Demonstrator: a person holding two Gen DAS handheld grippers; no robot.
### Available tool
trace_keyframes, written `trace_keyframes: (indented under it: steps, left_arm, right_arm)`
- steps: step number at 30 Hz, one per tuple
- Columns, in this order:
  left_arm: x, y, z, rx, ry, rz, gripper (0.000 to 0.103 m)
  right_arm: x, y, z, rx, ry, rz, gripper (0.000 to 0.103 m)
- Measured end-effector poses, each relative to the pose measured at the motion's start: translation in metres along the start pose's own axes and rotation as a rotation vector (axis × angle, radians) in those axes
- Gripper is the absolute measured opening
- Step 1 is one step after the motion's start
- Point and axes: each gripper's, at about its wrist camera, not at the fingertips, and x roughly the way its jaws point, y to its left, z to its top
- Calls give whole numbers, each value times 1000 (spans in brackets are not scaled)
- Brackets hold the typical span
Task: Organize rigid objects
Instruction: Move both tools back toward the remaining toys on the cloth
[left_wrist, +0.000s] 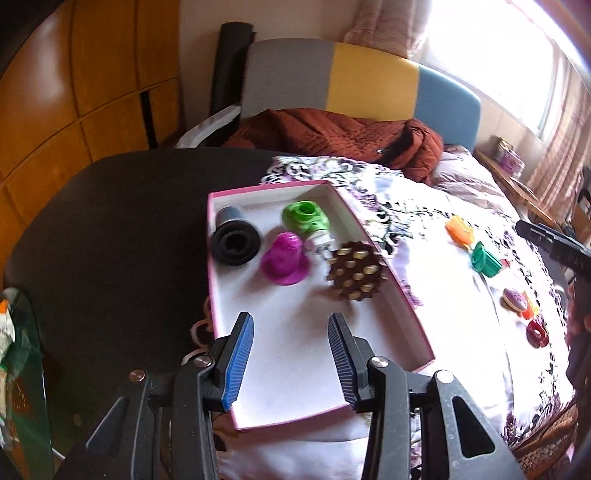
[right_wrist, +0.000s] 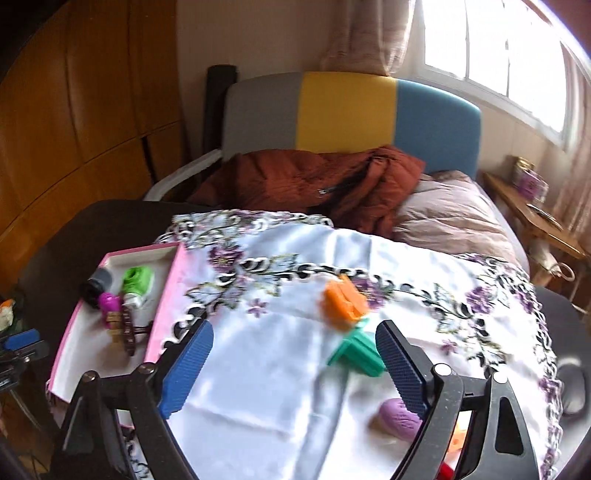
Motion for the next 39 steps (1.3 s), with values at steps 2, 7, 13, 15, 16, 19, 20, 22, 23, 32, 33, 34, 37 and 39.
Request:
trace_keyframes:
  steps: [2,7,13,15,16,19,20,22,23,32,33,34,37,39]
  left_arm:
    - [0,-12,2,30,-1,-13,42]
    - [4,-51,6,122,1,-45,42]
    - [18,-96,14,219,13,-67,42]
    - [23,-109,18,239,22,-79,42]
    - [26,-115,18,249,23,-80,42]
    - [31,-131,20,283,26,-75,42]
    - [33,-135,20,291,29,-79,42]
    - [35,-143,21,307,29,-83,42]
    - [36,-147,21,314,30,-85,42]
    - [57,-174,25,352,72,-116,42]
    - [60,-176,26,351,81,-125,42]
    - [63,-179,28,346,92,-136,42]
    - [74,-188,34,343,113,-151,42]
    - [81,-196,39,345,130,-172,42]
  right_arm:
    - [0,-31,-2,53,-6,-63,92]
    - [2,-109,-24,243,-39,-223,92]
    - [4,-167,-46,478,7,-279,91]
    - [2,-171,-47,498,6,-276,91]
    - [2,-170,-46,501,3,-271,92]
    - [4,-166,-44,485,5,-279,93]
    - [5,-165,-45,484,9,-279,93]
    - [6,-165,-44,486,14,-271,93]
    - [7,-165,-45,486,15,-272,95]
    - [1,-177,-48,546,6,-302,96]
    - [0,-179,-49,557,7,-306,96]
    - [0,-181,-50,568,8,-310,96]
    - [-1,-188,-52,603,9,-311,96]
    - [-1,-191,-53,622,10,-307,97]
